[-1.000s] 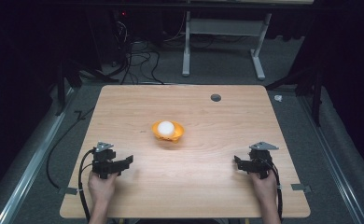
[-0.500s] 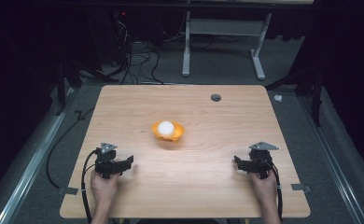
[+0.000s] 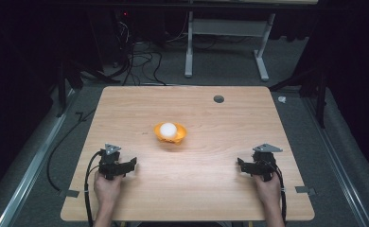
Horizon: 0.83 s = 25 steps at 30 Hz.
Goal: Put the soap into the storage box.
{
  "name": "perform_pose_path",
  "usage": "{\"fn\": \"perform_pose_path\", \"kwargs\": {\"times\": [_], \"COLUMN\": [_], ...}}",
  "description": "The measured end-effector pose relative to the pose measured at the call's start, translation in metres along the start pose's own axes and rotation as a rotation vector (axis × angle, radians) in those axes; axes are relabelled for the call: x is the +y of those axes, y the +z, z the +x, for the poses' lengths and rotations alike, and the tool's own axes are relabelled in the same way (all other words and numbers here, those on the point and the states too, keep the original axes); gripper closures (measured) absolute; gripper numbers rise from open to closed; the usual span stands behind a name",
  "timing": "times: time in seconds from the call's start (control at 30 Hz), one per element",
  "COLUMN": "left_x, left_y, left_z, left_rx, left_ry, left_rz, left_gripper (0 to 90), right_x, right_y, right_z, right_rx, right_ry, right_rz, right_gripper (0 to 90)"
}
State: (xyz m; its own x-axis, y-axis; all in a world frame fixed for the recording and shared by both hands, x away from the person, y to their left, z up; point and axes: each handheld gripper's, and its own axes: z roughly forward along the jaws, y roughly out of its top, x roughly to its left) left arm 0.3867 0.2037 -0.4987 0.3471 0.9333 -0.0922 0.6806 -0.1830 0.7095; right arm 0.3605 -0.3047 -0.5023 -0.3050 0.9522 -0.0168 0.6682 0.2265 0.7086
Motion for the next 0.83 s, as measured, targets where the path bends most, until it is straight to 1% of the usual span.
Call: {"fn": "perform_pose_path", "kwargs": {"times": [0.2, 0.37, 0.47, 0.53, 0.83], "left_x": [0.0, 0.0, -0.002, -0.002, -0.002], "left_y": [0.004, 0.008, 0.012, 0.012, 0.012], "left_z": [-0.001, -0.003, -0.006, -0.006, -0.006], "left_rx": [-0.004, 0.008, 0.035, 0.029, 0.029], "left_ry": [0.003, 0.015, 0.075, 0.075, 0.075], "left_rz": [0.003, -0.012, -0.024, -0.02, -0.02], "left_gripper": [23.2, 22.7, 20.3, 18.3, 18.1], "right_x": [0.0, 0.0, 0.0, 0.0, 0.0], "right_y": [0.0, 0.0, 0.0, 0.0, 0.0], "right_z": [0.0, 0.0, 0.0, 0.0, 0.0], "right_rx": [0.0, 0.001, 0.0, 0.0, 0.0], "right_ry": [0.0, -0.002, 0.001, 0.002, 0.003], "right_rz": [0.0, -0.001, 0.0, -0.001, 0.0], "right_gripper": [18.8, 18.7, 18.7, 18.7, 18.7]}}
